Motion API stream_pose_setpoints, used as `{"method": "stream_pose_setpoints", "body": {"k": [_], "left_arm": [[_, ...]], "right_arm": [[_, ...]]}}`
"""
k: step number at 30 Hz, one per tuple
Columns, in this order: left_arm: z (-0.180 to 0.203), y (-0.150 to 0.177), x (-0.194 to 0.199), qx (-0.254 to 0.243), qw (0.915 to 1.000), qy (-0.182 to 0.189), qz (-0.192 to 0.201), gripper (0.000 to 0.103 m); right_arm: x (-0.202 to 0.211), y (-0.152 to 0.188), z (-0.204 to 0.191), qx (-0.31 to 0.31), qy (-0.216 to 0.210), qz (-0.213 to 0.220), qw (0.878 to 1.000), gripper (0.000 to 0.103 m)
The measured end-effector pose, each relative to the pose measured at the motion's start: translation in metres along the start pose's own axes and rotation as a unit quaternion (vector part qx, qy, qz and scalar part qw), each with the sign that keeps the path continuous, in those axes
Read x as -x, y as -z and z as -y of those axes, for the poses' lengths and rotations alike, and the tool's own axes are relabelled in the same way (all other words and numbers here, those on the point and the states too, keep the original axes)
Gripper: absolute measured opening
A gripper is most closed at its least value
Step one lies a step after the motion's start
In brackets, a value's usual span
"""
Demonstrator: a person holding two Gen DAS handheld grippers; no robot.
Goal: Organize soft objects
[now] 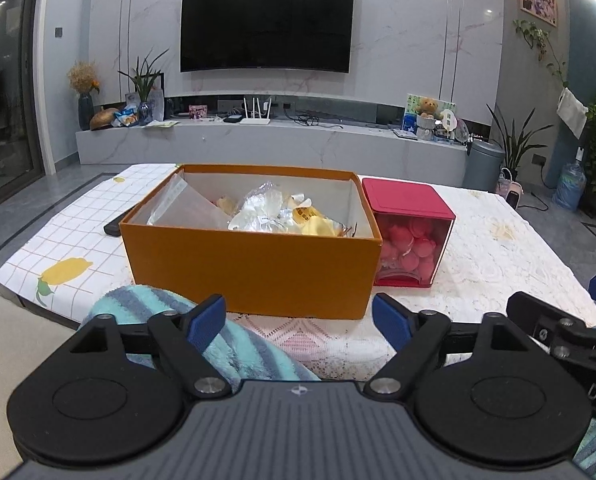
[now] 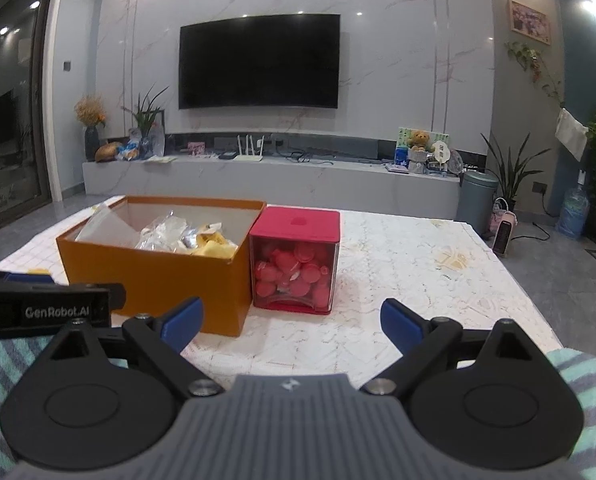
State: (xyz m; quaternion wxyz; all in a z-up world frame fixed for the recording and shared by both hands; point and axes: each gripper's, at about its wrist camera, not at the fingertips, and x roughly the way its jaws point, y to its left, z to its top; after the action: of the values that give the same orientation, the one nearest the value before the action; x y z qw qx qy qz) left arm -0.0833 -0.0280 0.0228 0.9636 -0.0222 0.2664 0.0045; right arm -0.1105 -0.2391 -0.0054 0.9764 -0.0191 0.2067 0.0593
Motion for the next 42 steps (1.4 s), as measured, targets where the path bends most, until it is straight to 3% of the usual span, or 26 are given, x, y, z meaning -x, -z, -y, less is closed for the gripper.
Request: {"method": "stream_pose_setpoints", "body": {"k": [14, 42], "left_arm": [[-0.0001, -0.0015, 0.0036, -0.011, 0.9997, -0.006, 0.019, 0.100], [-0.0027, -0.0028, 0.0073, -0.008, 0.9996, -0.007, 0.025, 0.100]], "right_arm": [[0.0051, -0.0006, 0.0012, 0.001, 0.002, 0.023, 1.000, 0.094], [0.0048, 0.0009, -0.0023, 0.010, 0.009, 0.023, 1.000, 0.094]]}}
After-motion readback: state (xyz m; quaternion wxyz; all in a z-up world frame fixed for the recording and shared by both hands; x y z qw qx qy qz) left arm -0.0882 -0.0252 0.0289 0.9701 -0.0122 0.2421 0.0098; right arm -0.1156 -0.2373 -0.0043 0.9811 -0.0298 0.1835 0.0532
